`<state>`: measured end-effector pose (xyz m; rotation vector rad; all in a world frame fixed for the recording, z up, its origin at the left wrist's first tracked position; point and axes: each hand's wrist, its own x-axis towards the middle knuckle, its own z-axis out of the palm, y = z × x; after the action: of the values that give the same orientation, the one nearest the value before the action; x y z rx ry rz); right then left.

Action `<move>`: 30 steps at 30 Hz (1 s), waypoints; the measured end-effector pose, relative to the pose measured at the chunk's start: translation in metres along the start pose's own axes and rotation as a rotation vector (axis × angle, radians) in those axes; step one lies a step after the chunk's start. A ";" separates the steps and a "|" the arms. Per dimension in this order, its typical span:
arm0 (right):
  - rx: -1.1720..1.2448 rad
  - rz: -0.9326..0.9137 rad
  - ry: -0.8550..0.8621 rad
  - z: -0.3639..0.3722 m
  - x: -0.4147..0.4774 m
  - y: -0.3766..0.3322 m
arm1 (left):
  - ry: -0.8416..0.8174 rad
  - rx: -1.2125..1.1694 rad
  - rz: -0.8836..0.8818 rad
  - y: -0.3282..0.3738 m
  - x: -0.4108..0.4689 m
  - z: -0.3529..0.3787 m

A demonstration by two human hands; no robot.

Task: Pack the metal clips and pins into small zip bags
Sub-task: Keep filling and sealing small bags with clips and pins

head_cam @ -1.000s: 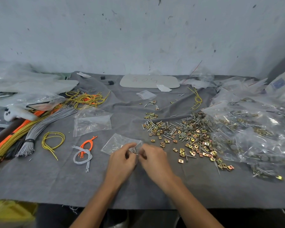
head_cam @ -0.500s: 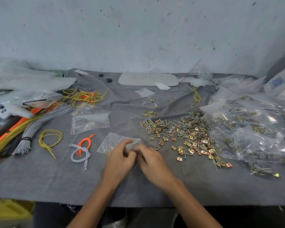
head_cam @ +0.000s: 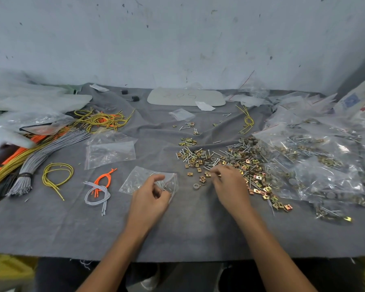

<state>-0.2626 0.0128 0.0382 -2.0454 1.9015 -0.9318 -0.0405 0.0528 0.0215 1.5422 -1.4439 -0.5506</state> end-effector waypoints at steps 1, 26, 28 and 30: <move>-0.035 -0.004 -0.054 -0.003 0.005 0.003 | 0.002 -0.003 -0.003 0.000 0.000 0.000; 0.401 -0.046 -0.130 0.022 -0.015 -0.057 | -0.004 -0.007 -0.007 0.004 -0.001 -0.002; 0.446 -0.079 -0.137 0.037 -0.024 -0.070 | -0.011 0.001 -0.016 0.004 -0.002 -0.003; 0.473 -0.087 -0.137 0.049 -0.029 -0.079 | -0.013 0.000 -0.021 0.004 -0.002 -0.003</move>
<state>-0.1688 0.0399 0.0341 -1.8585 1.3696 -1.1029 -0.0409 0.0557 0.0260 1.5578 -1.4388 -0.5740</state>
